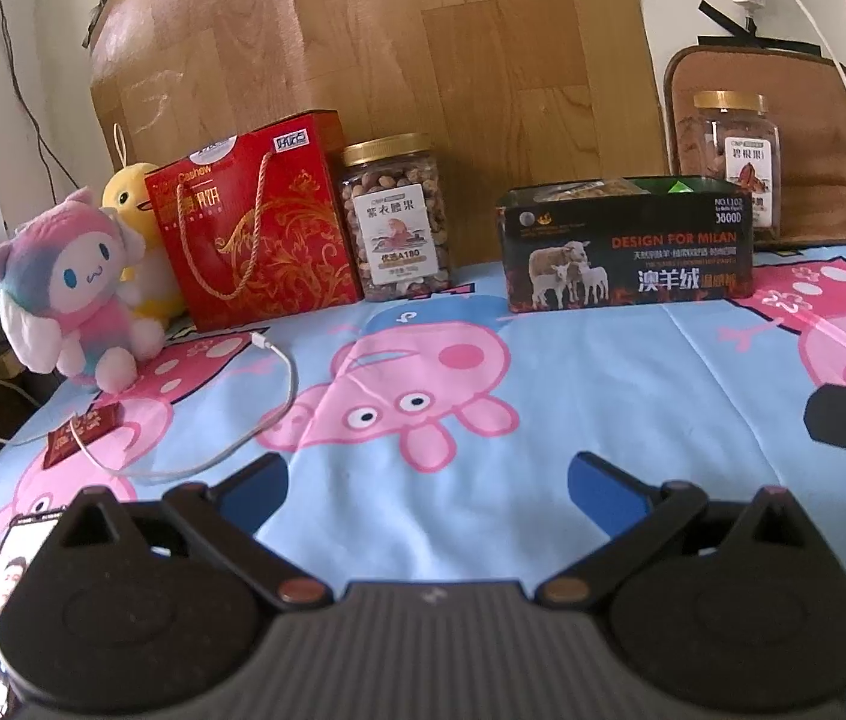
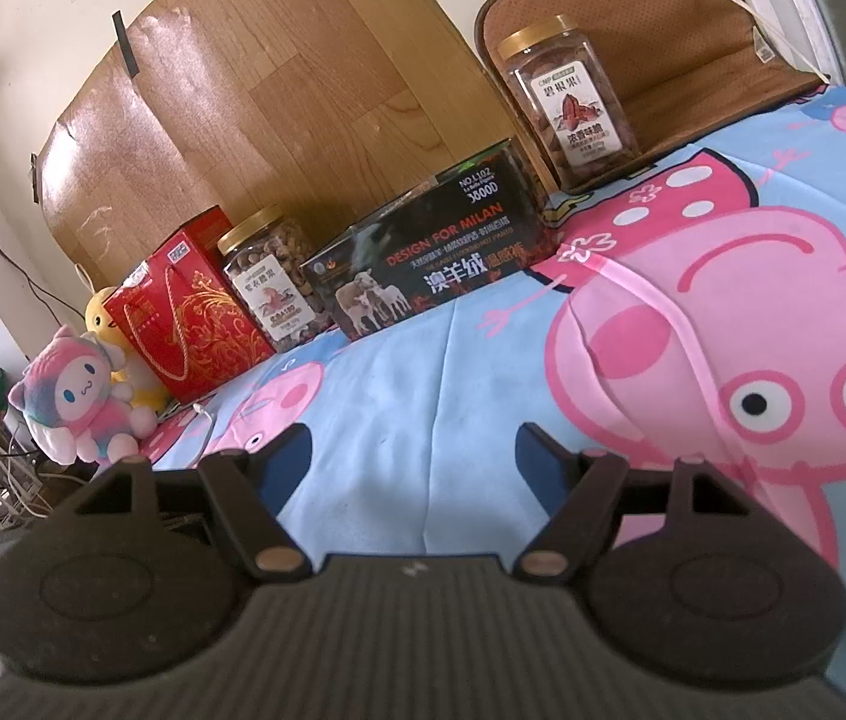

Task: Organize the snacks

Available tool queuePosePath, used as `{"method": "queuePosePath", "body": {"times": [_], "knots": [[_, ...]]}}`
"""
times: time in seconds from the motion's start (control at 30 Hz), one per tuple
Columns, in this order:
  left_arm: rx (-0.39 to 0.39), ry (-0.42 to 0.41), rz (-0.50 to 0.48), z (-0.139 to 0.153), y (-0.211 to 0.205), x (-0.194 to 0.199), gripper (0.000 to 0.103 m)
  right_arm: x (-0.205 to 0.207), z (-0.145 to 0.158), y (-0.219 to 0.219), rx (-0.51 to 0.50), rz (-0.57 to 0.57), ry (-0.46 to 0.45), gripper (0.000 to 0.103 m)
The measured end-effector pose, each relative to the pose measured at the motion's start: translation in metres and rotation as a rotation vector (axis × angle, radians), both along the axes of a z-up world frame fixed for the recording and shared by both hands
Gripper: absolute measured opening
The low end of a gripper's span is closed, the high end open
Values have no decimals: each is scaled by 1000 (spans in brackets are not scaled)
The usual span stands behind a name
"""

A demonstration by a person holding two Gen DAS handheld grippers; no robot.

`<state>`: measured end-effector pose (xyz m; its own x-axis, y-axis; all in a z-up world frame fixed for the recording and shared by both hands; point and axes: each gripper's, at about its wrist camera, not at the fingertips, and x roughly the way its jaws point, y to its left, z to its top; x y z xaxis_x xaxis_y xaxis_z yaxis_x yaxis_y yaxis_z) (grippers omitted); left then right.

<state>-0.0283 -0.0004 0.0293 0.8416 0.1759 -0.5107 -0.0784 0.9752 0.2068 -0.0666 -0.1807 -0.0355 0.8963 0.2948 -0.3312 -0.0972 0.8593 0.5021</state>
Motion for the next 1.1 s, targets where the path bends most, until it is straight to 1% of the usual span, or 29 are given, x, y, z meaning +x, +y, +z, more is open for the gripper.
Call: {"method": "queuePosePath", "body": {"times": [1.1], "knots": [[20,-27,-4,5,1,-4,103,-4,4,4,-2,-2,-18,77]]}}
